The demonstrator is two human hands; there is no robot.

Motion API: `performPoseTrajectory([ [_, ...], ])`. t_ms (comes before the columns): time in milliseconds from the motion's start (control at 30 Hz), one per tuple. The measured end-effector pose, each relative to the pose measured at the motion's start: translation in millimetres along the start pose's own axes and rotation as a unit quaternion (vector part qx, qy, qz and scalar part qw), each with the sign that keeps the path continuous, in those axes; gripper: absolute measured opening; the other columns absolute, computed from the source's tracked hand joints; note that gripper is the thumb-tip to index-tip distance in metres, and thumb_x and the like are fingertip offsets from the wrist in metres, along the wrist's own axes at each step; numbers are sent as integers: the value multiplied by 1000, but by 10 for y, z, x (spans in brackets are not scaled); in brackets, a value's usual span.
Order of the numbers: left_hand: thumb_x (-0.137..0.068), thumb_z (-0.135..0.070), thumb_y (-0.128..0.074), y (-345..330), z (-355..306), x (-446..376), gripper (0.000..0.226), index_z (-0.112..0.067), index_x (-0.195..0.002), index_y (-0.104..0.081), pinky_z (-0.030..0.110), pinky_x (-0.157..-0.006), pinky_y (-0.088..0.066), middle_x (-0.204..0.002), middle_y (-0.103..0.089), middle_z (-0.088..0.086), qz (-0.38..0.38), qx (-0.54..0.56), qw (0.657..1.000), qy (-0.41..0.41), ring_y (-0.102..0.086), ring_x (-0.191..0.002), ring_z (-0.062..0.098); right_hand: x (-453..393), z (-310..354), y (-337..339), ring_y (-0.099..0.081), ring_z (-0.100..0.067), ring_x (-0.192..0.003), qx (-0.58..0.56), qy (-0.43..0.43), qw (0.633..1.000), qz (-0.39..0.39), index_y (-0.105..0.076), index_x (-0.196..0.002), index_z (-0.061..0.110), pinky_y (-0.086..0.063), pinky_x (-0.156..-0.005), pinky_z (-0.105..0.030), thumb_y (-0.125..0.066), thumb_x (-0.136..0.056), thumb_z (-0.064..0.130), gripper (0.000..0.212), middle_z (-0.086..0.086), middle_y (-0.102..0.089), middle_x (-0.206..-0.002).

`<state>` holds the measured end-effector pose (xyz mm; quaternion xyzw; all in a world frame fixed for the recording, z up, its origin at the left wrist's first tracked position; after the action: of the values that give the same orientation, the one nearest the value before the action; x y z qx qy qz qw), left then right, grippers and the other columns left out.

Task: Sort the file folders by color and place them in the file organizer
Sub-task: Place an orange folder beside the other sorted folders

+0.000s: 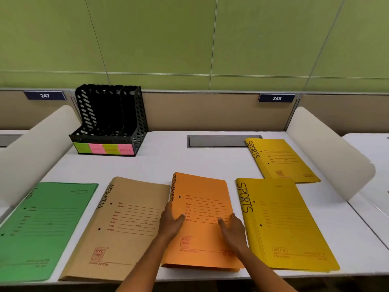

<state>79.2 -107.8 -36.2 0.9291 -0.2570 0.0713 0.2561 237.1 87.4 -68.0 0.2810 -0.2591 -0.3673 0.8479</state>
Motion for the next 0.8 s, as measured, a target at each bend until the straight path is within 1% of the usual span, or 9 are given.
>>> performPoseTrajectory([
  [100, -90, -28, -65, 6, 2, -16, 68, -18, -145, -26, 37, -97, -48, -131, -51, -1, 19, -2, 1000, 7, -53, -121, 27, 71, 96, 28, -54, -23, -114, 33, 22, 999, -5, -51, -121, 16, -47, -97, -37, -54, -91, 50, 46, -5, -60, -124],
  [167, -88, -41, -64, 20, -8, -45, 77, -20, -147, -20, 45, -106, -42, -142, -44, 3, 8, -38, 999, -10, -44, -131, 31, 84, 120, 20, -49, -24, -122, 75, 28, 997, 12, -49, -129, 15, -40, -103, -35, -51, -92, 53, 54, -7, -55, -131],
  [267, -90, -51, -54, -1, -80, -59, 91, -21, -154, 2, 52, -118, -17, -161, -5, 14, -27, -179, 981, -68, -8, -148, 33, 63, 67, 14, -26, -28, -143, 122, 7, 992, 44, -27, -149, 14, -23, -114, -38, -47, -90, 62, 79, -12, -31, -153],
  [333, -93, -50, -51, -52, -249, -13, 89, -21, -154, 8, 51, -118, -10, -162, 4, 12, -40, -222, 965, -136, 2, -149, 31, 37, 58, 32, -14, -29, -147, 140, 15, 989, 48, -18, -153, 19, -18, -117, -40, -44, -88, 66, 84, -11, -17, -159],
  [400, -95, -50, -47, -154, -382, 9, 86, -22, -154, 9, 51, -119, -6, -162, 9, 10, -33, -240, 955, -168, 7, -149, 29, 45, 91, 103, -9, -28, -148, 155, 32, 986, 45, -14, -153, 22, -15, -118, -40, -38, -85, 73, 89, -10, -10, -161],
  [500, -95, -52, -45, -348, -507, 6, 84, -25, -153, 9, 49, -120, -1, -161, 16, 8, -3, -233, 955, -182, 14, -149, 27, 51, 120, 291, -7, -26, -148, 178, 71, 981, 11, -11, -154, 24, -13, -119, -40, -2, -54, 97, 124, -8, -8, -161],
  [567, -96, -52, -45, -501, -605, 19, 82, -25, -154, 7, 48, -120, 1, -161, 17, 6, 13, -223, 954, -201, 16, -148, 24, 24, 67, 442, -7, -25, -148, 194, 87, 977, -15, -9, -154, 25, -12, -119, -39, 12, -45, 98, 133, -6, -8, -161],
  [733, -97, -50, -46, -883, -796, 41, 77, -28, -154, 1, 45, -120, 1, -162, 11, 2, 47, -197, 949, -241, 14, -149, 19, -110, -146, 902, -5, -24, -148, 192, 84, 975, -68, -8, -154, 24, -10, -119, -38, 13, -50, 96, 128, -4, -5, -162],
  [800, -97, -50, -46, -1035, -844, 27, 76, -29, -154, 0, 44, -120, 0, -162, 9, 1, 61, -187, 950, -243, 13, -149, 18, -192, -245, 1092, -6, -24, -148, 186, 79, 976, -86, -7, -154, 24, -11, -119, -38, 8, -56, 95, 122, -5, -6, -162],
])
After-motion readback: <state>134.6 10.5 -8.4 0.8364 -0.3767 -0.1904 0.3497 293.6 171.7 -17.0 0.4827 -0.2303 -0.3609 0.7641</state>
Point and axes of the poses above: each hand's wrist, its own x-axis away from the middle knuckle, its own y-axis out of the back of the hand, z = x × y, the point moved 7 cm from there along -x, towards the middle knuckle
